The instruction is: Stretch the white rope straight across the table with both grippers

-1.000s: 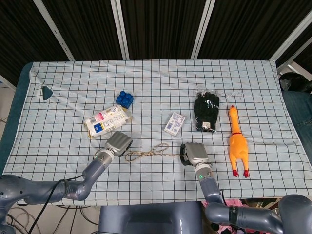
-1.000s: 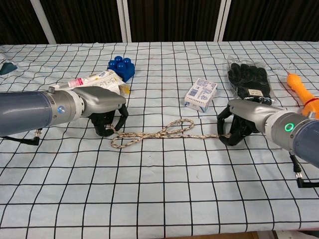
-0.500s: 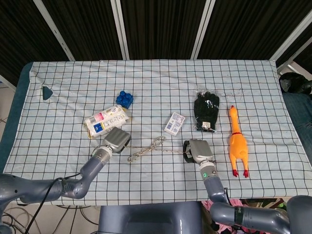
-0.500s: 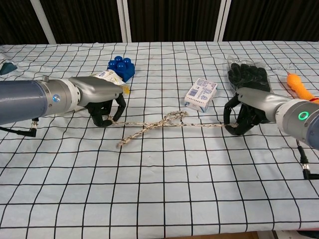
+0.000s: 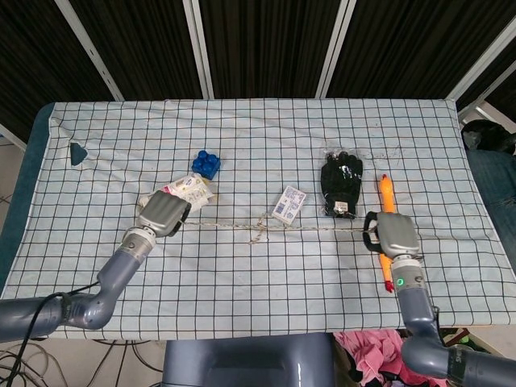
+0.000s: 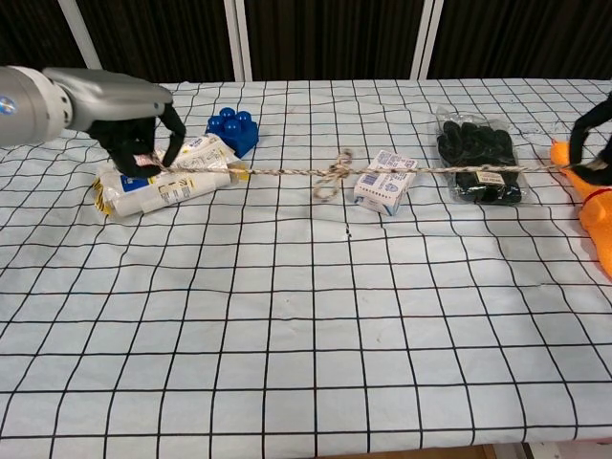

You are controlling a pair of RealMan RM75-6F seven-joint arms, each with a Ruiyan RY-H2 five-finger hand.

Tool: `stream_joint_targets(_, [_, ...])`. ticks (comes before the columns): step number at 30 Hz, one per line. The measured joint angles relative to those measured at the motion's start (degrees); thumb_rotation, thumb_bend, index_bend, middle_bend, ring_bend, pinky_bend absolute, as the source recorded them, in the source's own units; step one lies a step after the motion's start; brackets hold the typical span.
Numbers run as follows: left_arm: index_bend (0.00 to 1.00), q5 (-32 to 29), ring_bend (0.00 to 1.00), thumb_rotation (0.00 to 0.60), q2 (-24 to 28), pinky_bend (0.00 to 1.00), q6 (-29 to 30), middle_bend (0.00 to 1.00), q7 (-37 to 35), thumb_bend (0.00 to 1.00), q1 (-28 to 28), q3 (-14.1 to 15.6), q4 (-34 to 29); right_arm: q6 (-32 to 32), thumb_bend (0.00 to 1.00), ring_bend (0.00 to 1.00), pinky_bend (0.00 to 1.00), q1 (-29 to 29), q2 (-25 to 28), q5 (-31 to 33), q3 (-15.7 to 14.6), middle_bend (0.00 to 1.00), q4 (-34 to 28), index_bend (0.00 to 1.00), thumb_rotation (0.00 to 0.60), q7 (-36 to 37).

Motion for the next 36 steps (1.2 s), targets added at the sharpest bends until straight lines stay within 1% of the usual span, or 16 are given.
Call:
stream_joint_targets(4, [0.66,1.38,0.92,0.600,4.94,0.82,1.03,0.97,-2.99,0.51,2.37,0.27,-2.16,-1.74,0.51,1.00,1.00,-1.24,4.10,1.14,0.47,1.00,1.67,0.59,0.600,2.47])
stream_joint_targets(8, [0.66,2.77,0.92,0.600,8.70,0.82,1.02,0.97,-6.46,0.51,5.22,1.28,-2.49,-4.15,0.50,1.00,1.00,-1.99,5.88,2.63,0.83,1.00,4.51,0.59,0.600,4.62])
stream_joint_targets(14, [0.66,5.88,0.92,0.600,9.84,0.82,-0.59,0.97,-11.56,0.51,7.82,2.39,-0.73,-8.58,0.50,1.00,1.00,-2.51,6.35,3.84,0.65,1.00,9.75,0.59,0.600,7.52])
stream_joint_targets(19, [0.66,9.57,0.92,0.600,9.32,0.82,-1.78,0.97,-15.89,0.51,10.06,3.21,1.39,-11.95,0.50,1.00,1.00,-2.50,5.31,4.84,0.35,1.00,14.54,0.59,0.600,9.25])
stream_joint_targets(23, [0.66,12.45,0.92,0.600,7.54,0.82,-3.21,0.97,-18.04,0.51,11.60,4.27,4.39,-14.08,0.50,1.00,1.00,-2.32,3.96,5.48,0.13,1.00,18.01,0.59,0.600,10.27])
stream_joint_targets(28, [0.64,13.42,0.92,0.600,5.04,0.82,-4.24,0.97,-18.59,0.51,12.48,4.92,7.77,-16.27,0.50,1.00,1.00,-1.98,2.14,6.76,0.01,1.00,22.79,0.59,0.600,11.03])
stream_joint_targets(31, [0.62,13.62,0.91,0.600,3.29,0.82,-4.63,0.96,-18.59,0.50,12.90,5.09,9.94,-17.60,0.48,1.00,1.00,-1.78,1.12,7.42,-0.08,1.00,25.42,0.59,0.600,11.32])
stream_joint_targets(33, [0.57,13.70,0.91,0.600,2.02,0.81,-5.12,0.96,-18.77,0.48,13.20,5.12,11.35,-18.56,0.45,1.00,1.00,-1.70,0.52,7.67,-0.26,1.00,26.68,0.58,0.600,11.46])
stream_joint_targets(34, [0.52,13.77,0.91,0.600,1.55,0.81,-5.36,0.95,-18.89,0.46,13.31,5.13,11.87,-18.99,0.42,1.00,1.00,-1.68,0.37,7.79,-0.37,1.00,27.06,0.55,0.600,11.49])
stream_joint_targets(36, [0.42,14.02,0.91,0.600,0.58,0.81,-5.95,0.95,-19.16,0.37,13.53,5.12,12.91,-20.11,0.33,1.00,1.00,-1.60,0.14,8.03,-0.67,1.00,27.79,0.46,0.600,11.45])
